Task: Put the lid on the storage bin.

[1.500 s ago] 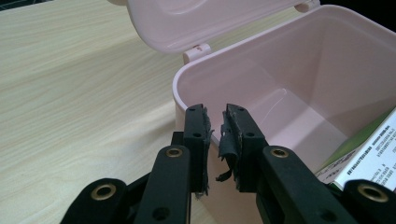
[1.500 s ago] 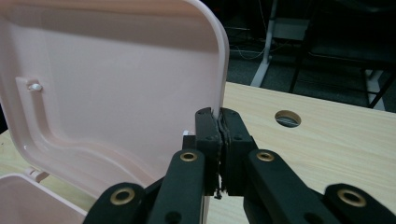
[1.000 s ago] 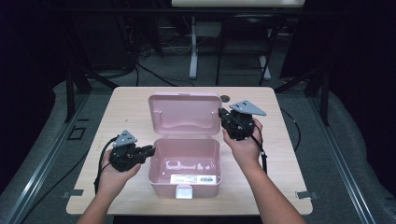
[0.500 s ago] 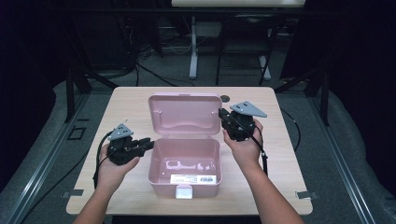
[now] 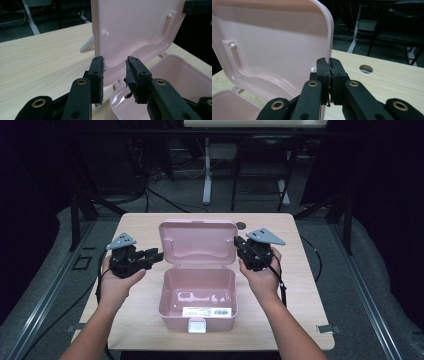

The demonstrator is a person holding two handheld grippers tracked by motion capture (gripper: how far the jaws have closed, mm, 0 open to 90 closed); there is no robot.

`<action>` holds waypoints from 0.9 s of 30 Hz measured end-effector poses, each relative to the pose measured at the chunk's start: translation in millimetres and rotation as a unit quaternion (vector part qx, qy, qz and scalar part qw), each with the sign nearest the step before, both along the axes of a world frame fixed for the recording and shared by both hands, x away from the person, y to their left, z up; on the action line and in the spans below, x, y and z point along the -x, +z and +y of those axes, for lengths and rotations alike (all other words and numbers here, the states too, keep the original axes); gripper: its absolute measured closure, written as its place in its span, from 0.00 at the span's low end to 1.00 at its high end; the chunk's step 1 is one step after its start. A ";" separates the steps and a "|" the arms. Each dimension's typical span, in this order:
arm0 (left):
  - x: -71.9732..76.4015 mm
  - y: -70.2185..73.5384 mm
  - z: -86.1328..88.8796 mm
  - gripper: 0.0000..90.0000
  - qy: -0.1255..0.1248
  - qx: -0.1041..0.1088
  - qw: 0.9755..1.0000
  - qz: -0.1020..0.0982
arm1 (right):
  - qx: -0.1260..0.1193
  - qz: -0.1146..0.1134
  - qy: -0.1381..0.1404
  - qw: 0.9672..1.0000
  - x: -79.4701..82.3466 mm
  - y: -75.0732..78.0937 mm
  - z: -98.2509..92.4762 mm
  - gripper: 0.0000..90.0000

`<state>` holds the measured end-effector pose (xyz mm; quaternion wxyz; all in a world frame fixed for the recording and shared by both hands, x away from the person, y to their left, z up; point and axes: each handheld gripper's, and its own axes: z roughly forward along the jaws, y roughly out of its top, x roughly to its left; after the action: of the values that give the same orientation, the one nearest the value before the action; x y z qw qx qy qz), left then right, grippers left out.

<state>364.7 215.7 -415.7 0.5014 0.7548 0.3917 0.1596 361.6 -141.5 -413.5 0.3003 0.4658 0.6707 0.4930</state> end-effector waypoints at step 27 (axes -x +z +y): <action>-35.2 43.3 -13.8 0.73 0.027 -0.030 0.998 -0.046 | 0.000 0.000 0.002 1.000 -0.2 0.0 -0.4 0.97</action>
<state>399.9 202.0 -372.4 0.4914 0.7506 0.3837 0.2192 361.8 -141.9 -413.5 0.2992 0.4641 0.6721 0.4933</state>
